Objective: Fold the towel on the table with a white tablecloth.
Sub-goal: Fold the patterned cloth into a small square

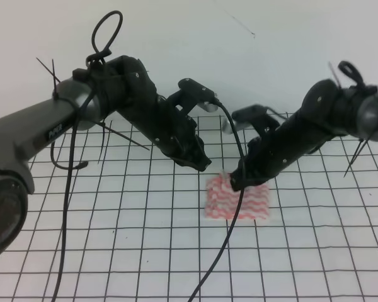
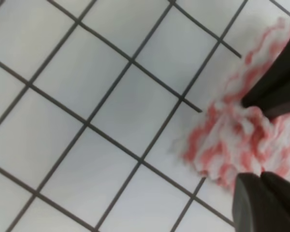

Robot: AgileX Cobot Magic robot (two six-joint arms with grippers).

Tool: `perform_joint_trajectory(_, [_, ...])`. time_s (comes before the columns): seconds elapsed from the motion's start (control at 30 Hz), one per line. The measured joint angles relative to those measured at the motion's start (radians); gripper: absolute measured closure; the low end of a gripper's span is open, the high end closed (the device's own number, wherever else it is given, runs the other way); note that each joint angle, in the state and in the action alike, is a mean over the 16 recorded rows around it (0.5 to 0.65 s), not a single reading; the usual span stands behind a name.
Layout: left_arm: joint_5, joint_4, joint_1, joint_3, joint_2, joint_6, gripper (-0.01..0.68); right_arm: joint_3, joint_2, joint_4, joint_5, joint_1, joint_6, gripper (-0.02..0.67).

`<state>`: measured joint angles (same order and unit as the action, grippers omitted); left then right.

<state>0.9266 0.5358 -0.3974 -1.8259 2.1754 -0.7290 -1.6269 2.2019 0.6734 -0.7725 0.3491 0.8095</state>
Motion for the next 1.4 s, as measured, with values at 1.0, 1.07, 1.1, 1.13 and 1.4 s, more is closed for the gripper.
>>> perform_joint_trajectory(1.0, [-0.024,0.106,-0.021,0.000,0.095,-0.061,0.674,0.000,-0.050,0.046,-0.007,-0.055,0.034,0.648])
perform_joint_trajectory(1.07, [-0.035,0.096,-0.022,0.000,0.104,-0.061,0.674,0.000,-0.042,0.043,-0.011,-0.055,0.035,0.648])
perform_joint_trajectory(1.1, [-0.041,0.091,-0.021,0.000,0.108,-0.061,0.674,0.001,-0.037,0.040,-0.013,-0.055,0.036,0.648])
perform_joint_trajectory(1.13, [-0.047,0.086,-0.021,0.000,0.111,-0.061,0.674,0.001,-0.032,0.038,-0.016,-0.055,0.036,0.648])
perform_joint_trajectory(1.4, [-0.057,0.054,-0.021,0.000,0.095,-0.061,0.675,0.003,-0.007,0.018,-0.034,-0.059,0.039,0.648])
